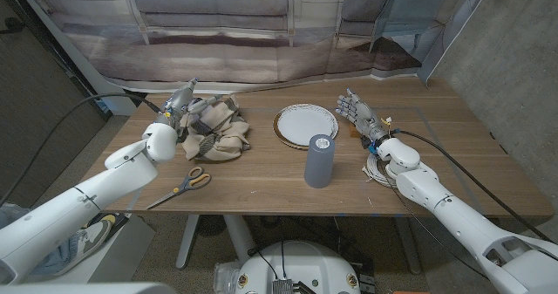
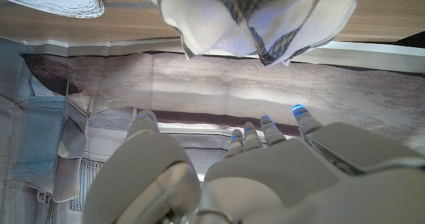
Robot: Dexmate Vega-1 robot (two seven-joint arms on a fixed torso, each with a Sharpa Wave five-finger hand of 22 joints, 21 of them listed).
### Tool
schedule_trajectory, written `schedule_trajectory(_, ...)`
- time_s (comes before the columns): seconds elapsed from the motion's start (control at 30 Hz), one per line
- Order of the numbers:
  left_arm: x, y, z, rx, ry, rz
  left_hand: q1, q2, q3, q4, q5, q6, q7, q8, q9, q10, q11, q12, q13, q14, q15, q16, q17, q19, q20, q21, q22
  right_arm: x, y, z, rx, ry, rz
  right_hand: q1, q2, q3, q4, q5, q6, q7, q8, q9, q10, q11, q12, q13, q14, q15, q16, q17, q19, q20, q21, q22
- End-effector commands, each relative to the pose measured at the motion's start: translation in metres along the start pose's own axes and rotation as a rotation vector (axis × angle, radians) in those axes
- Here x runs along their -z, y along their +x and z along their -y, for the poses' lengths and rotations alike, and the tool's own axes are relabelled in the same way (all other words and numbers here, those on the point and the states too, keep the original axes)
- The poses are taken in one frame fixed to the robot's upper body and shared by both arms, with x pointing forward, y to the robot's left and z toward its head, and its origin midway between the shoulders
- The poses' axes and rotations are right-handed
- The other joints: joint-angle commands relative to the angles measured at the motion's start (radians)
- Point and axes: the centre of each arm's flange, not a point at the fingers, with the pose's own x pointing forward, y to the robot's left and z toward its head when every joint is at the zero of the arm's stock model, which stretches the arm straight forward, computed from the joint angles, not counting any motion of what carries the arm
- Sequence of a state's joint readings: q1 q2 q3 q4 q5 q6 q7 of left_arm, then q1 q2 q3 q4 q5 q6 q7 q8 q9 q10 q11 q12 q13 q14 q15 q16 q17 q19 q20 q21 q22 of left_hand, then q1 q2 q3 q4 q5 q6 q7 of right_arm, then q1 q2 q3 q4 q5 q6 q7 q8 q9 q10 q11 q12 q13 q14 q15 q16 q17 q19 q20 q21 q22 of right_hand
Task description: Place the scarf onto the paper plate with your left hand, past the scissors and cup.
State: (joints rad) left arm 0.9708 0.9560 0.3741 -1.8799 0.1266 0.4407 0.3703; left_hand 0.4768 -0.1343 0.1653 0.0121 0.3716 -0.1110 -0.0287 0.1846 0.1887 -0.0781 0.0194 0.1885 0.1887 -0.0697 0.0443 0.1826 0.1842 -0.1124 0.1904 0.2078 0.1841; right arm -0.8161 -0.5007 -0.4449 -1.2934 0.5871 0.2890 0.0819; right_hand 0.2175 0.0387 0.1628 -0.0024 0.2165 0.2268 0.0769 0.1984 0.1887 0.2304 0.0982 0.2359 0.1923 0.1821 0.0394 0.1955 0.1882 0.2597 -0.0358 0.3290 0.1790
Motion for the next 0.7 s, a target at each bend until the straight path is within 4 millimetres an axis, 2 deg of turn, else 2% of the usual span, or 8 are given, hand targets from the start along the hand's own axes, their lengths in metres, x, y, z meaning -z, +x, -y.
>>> schedule_trajectory(0.03, 0.001, 0.005, 0.007, 0.005, 0.049, -0.027, -0.001, -0.011, -0.007, -0.001, 0.007, -0.012, -0.001, 0.000, 0.002, -0.011, 0.000, -0.001, 0.004, -0.004, 0.006, -0.001, 0.004, 0.004, 0.014, 0.004, 0.002, 0.002, 0.001, -0.001, 0.003, 0.000, -0.010, 0.011, 0.000, 0.000, -0.002, 0.001, 0.005, -0.001, 0.001, 0.001, 0.010, 0.000, 0.001, 0.002, 0.007, 0.002, 0.000, 0.003, 0.001, 0.007, -0.003, 0.004)
schedule_trajectory(0.37, 0.000, 0.008, 0.012, 0.032, 0.061, -0.031, -0.001, -0.018, -0.015, -0.003, 0.008, -0.006, -0.003, 0.005, 0.002, -0.011, -0.002, 0.002, 0.004, -0.005, 0.012, 0.001, 0.004, 0.013, 0.019, 0.006, 0.002, 0.002, -0.001, -0.001, 0.010, 0.001, -0.007, 0.011, 0.000, -0.001, -0.003, 0.001, 0.006, -0.002, 0.001, 0.001, 0.009, 0.000, 0.000, 0.002, 0.007, 0.002, 0.000, 0.003, 0.002, 0.007, -0.006, 0.004)
schedule_trajectory(0.7, 0.000, 0.003, 0.019, 0.045, 0.054, -0.032, -0.002, -0.022, -0.022, -0.005, 0.009, -0.007, -0.005, 0.006, 0.002, -0.016, -0.008, 0.003, 0.004, -0.004, 0.012, 0.004, 0.004, 0.018, 0.021, 0.007, 0.002, -0.001, -0.002, -0.001, 0.008, 0.002, 0.002, 0.011, 0.000, -0.002, -0.004, 0.001, 0.006, -0.002, 0.001, 0.001, 0.009, 0.001, -0.001, 0.002, 0.007, 0.003, 0.000, 0.003, 0.003, 0.007, -0.008, 0.005)
